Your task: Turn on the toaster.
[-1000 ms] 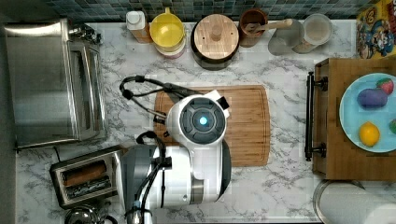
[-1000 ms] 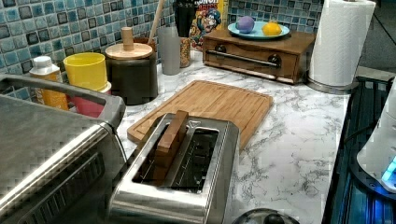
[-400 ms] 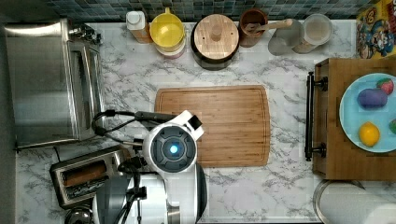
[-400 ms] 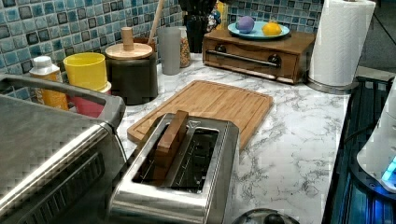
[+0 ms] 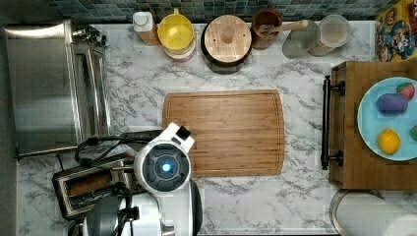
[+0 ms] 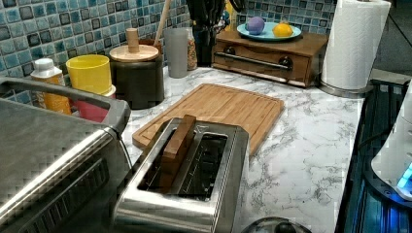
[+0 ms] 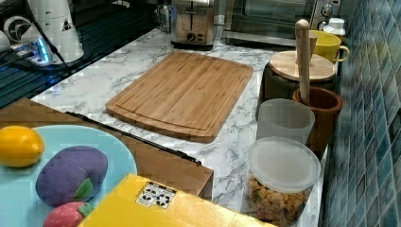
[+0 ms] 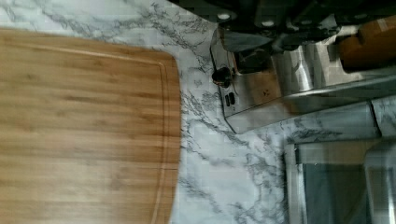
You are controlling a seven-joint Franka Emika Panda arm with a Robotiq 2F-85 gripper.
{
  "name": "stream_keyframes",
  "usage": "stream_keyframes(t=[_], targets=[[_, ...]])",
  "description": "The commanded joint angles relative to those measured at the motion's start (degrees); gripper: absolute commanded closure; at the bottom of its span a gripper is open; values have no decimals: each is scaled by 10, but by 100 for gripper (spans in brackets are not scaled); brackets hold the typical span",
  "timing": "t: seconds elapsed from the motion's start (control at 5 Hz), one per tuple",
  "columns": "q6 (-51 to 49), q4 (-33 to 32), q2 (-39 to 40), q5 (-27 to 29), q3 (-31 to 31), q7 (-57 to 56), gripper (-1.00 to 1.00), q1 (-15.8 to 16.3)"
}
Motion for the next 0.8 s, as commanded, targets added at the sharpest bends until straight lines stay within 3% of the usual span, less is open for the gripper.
stream_keyframes(t=[0.2,0.4,0.6,0.8], targets=[[75,-49,24,4,40,-25,100,25],[73,-40,49,2,54,-17,100,0],[79,-43,58,9,45,-15,100,6],[80,-52,52,59,28,-66,100,17]])
